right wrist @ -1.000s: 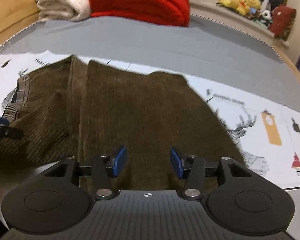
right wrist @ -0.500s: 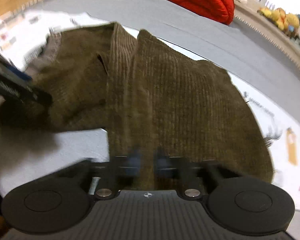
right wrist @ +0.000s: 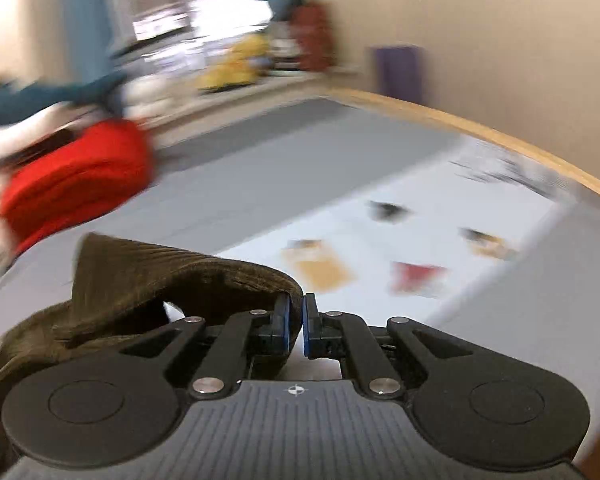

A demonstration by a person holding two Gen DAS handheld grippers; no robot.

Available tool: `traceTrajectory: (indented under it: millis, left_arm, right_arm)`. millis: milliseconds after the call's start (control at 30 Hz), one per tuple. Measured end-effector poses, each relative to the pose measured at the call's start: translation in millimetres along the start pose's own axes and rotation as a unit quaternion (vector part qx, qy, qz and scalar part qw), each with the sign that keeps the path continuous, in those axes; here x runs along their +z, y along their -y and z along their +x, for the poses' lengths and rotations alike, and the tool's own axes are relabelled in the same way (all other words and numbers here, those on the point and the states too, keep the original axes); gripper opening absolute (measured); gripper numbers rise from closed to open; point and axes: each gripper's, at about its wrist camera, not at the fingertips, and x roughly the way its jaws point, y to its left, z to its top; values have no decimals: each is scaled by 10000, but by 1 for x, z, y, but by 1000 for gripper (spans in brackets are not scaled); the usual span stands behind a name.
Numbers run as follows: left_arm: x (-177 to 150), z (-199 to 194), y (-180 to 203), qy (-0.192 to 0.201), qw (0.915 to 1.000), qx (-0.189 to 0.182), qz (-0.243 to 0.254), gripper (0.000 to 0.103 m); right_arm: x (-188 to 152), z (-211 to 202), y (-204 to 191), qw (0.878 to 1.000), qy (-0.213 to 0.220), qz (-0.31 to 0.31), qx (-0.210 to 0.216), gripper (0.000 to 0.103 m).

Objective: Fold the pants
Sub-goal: 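Lift the pants with both grippers and stretch them out flat over the bed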

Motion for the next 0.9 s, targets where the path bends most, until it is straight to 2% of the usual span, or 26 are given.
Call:
traceTrajectory:
  millis: [100, 167, 233, 333, 467, 500, 567, 667, 800, 900]
  left_arm:
    - [-4, 3, 11, -95, 9994, -49, 342, 79]
    - [-7, 5, 19, -185, 9981, -161, 569, 79]
    - [-12, 7, 28, -250, 9961, -193, 823, 79]
    - [-19, 12, 42, -373, 9925, -130, 1154, 79]
    - [-24, 14, 48, -353, 9901, -109, 1358, 79]
    - [-25, 14, 48, -344, 9900, -104, 1364, 79]
    - [-27, 13, 46, -346, 9903, -194, 1332, 70]
    - [-24, 12, 46, -362, 9900, -328, 1325, 52]
    - [-29, 11, 48, -581, 9857, -538, 1490, 19]
    - [-39, 12, 50, -833, 9791, -648, 1741, 18]
  right_arm:
    - [-4, 13, 53, 9955, -558, 639, -421, 5]
    - [-10, 20, 79, 9884, -928, 1116, -448, 6]
    - [-14, 26, 91, 9829, -1183, 1308, -532, 6]
    - [-14, 28, 94, 9803, -1214, 1427, -618, 6]
    - [-11, 34, 91, 9798, -1231, 1423, -676, 6]
    - [-10, 37, 90, 9792, -1271, 1423, -695, 10]
    - [-12, 46, 88, 9761, -1495, 1371, -777, 11]
    - [-19, 63, 87, 9726, -1835, 1169, -822, 30]
    - [-21, 76, 75, 9747, -1917, 461, -1055, 33]
    - [-25, 83, 55, 9744, -1915, -344, -1130, 40]
